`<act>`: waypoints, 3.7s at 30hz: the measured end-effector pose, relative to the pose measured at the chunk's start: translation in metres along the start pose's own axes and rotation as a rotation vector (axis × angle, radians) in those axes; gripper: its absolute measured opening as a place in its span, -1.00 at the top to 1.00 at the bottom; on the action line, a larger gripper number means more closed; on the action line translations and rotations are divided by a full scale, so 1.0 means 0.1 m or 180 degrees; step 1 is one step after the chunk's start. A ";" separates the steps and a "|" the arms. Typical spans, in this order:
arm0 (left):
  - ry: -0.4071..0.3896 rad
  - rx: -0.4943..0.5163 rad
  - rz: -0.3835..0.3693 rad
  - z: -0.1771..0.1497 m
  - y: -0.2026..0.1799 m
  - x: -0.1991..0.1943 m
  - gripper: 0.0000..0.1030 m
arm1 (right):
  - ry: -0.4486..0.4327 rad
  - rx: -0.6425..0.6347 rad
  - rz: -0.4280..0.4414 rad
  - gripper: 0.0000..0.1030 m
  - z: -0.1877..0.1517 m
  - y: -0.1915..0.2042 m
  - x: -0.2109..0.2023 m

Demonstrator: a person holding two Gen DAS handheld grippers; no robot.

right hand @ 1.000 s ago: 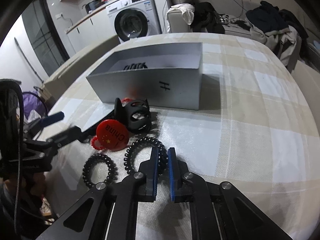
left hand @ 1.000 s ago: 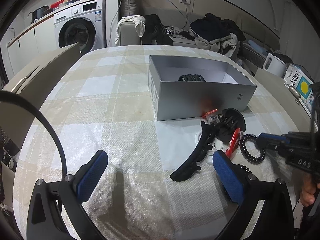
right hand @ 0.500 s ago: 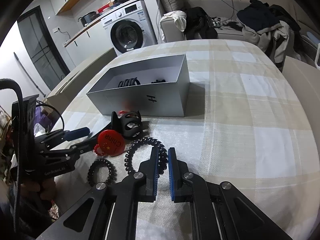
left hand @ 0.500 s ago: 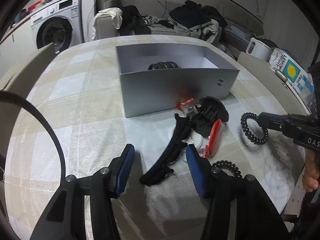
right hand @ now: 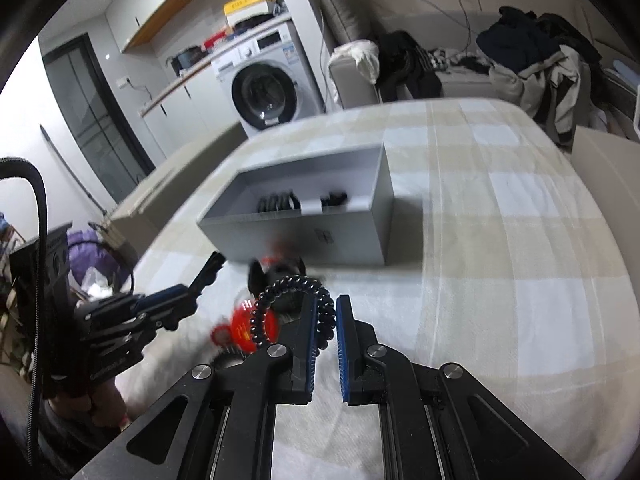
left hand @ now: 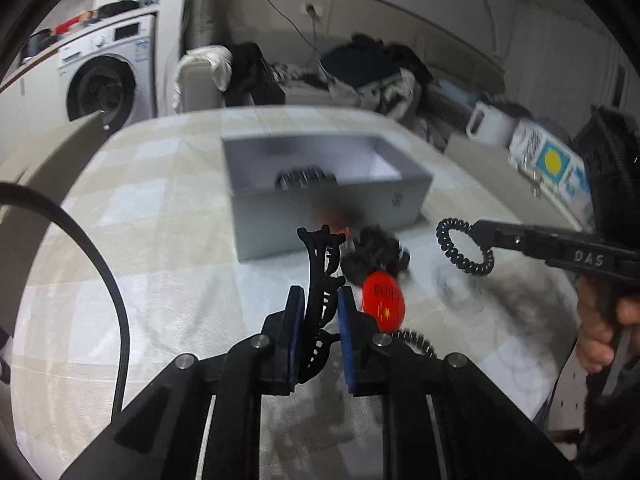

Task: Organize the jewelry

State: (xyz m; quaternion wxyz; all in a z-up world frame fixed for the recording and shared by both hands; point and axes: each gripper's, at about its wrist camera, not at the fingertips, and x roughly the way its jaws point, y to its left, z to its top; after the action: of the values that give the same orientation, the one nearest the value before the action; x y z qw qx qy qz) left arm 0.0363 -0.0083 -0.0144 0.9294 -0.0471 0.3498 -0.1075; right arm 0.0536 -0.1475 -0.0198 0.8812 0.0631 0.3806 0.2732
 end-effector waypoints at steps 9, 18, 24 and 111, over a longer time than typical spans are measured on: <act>-0.0433 -0.0138 0.0070 0.52 0.11 0.13 0.78 | -0.0327 0.0199 -0.0166 0.84 0.57 0.00 0.22; -0.0336 -0.0113 0.0083 0.67 0.21 0.48 0.77 | -0.0187 0.0186 -0.0273 0.84 0.73 -0.01 0.61; -0.0209 -0.0026 0.0090 0.62 0.19 0.49 0.78 | -0.0161 0.0234 -0.0304 0.84 0.72 -0.04 0.71; -0.0213 -0.0537 0.0349 -0.25 0.41 -0.14 0.92 | 0.0614 -0.1328 -0.0192 0.18 -0.33 0.79 0.73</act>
State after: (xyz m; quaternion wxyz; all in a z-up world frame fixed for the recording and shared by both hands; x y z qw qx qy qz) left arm 0.0162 0.0345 -0.0303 0.9378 -0.1095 0.3284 -0.0251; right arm 0.0374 -0.0458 -0.0642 0.8425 -0.1582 0.4001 0.3242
